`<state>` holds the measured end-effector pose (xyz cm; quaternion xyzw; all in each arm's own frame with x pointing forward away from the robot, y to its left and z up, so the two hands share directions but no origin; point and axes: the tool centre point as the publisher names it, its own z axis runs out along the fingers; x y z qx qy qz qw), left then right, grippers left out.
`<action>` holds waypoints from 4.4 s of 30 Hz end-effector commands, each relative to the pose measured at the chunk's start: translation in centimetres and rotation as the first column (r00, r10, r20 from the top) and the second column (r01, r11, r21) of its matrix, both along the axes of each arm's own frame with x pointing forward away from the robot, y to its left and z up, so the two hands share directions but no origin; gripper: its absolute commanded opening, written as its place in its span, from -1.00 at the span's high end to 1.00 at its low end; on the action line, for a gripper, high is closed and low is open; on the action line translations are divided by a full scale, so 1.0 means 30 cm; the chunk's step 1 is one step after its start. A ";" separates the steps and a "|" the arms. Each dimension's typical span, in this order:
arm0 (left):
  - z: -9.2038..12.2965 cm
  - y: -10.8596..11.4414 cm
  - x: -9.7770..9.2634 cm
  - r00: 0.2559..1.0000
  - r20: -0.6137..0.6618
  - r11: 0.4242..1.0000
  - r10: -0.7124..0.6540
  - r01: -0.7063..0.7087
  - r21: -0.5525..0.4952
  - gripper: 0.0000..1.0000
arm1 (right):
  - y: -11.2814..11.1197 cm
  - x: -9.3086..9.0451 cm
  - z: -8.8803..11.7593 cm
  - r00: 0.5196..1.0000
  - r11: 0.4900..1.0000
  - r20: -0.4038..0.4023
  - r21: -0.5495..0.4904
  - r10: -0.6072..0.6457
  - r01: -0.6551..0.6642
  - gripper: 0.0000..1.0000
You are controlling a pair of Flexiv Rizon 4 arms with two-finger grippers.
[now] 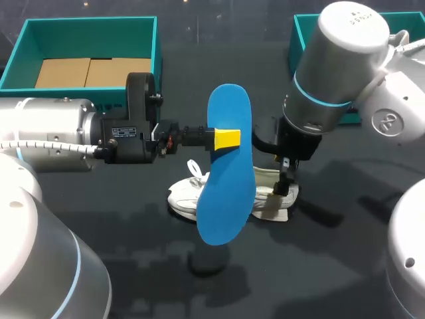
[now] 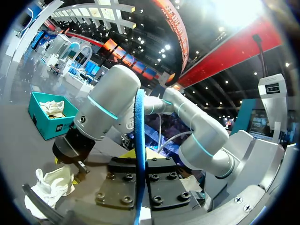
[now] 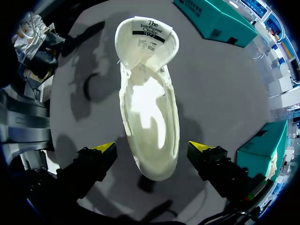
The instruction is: Take the shoe out of the shoebox, open the shoe tongue, remove and reinsert the insole, then place the shoe into the shoebox
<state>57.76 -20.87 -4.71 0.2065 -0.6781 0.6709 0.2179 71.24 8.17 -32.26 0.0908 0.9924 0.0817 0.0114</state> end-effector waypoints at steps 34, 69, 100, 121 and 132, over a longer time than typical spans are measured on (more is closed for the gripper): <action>0.000 -0.014 -0.005 1.000 0.000 1.000 0.005 -0.005 -0.001 1.00 | 0.190 0.162 -0.135 0.990 0.989 -0.015 -0.059 0.138 -0.138 -1.00; 0.000 -0.014 -0.005 1.000 0.000 1.000 0.005 -0.005 -0.001 1.00 | 0.178 0.128 -0.127 0.995 0.990 -0.010 -0.096 0.100 -0.100 1.00; 0.000 -0.014 -0.005 1.000 0.000 1.000 0.005 -0.005 -0.001 1.00 | 0.188 0.062 0.051 0.869 0.868 0.032 -0.043 -0.494 0.495 1.00; 0.000 -0.014 -0.005 1.000 0.000 1.000 0.005 -0.005 -0.001 1.00 | 0.220 0.027 0.046 0.604 0.606 -0.041 -0.060 -0.796 0.793 1.00; 0.000 -0.014 -0.005 1.000 0.000 1.000 0.005 -0.005 -0.001 1.00 | 0.244 -0.032 0.045 0.459 0.460 -0.115 0.021 -0.881 0.888 1.00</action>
